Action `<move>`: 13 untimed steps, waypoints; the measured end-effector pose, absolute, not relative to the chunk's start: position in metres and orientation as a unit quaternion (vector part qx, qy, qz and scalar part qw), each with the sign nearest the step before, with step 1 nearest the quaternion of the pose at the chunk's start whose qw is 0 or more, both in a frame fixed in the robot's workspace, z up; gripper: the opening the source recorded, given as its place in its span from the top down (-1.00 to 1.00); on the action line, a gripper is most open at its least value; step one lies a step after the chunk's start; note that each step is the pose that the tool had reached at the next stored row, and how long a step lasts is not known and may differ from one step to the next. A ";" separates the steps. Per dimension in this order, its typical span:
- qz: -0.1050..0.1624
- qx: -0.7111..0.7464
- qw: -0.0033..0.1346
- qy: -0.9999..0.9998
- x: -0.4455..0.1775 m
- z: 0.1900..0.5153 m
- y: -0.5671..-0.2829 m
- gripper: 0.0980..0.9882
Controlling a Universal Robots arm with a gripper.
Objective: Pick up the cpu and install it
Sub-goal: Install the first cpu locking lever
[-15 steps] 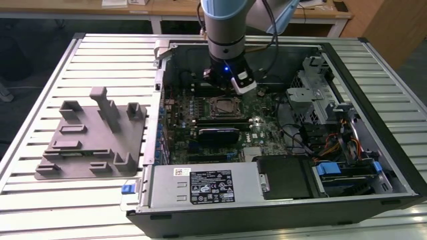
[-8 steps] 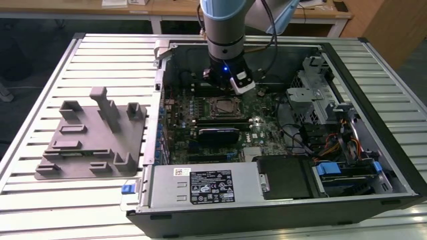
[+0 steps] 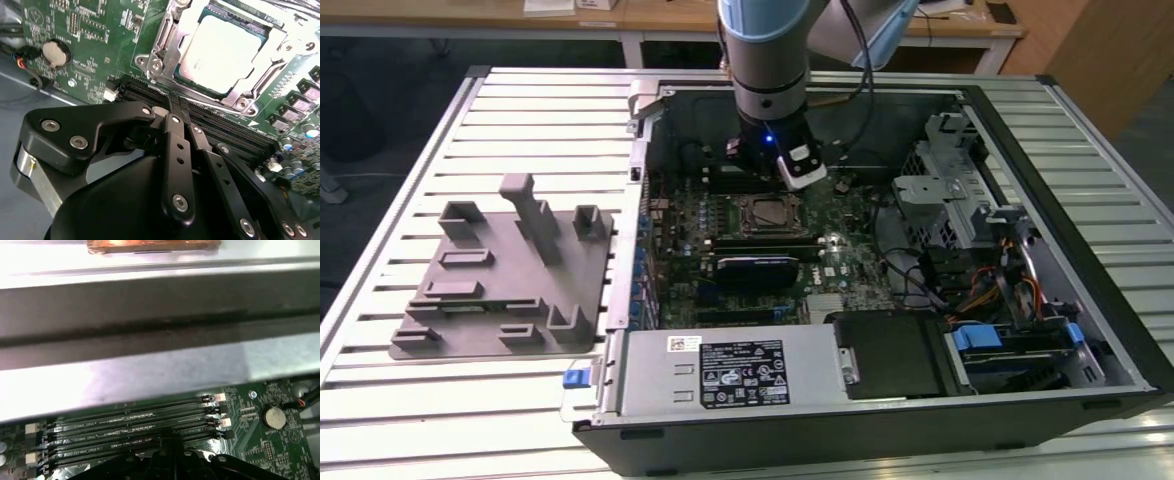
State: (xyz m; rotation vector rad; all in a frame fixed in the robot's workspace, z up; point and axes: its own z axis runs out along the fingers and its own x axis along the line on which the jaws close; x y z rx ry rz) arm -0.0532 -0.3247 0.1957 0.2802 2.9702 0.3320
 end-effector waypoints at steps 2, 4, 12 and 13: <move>0.109 0.105 0.071 0.986 -0.053 0.195 -0.325 0.98; 0.108 0.115 0.072 0.985 -0.053 0.194 -0.325 0.98; 0.107 0.135 0.074 0.982 -0.053 0.192 -0.325 0.98; 0.108 0.135 0.074 0.982 -0.053 0.192 -0.325 0.98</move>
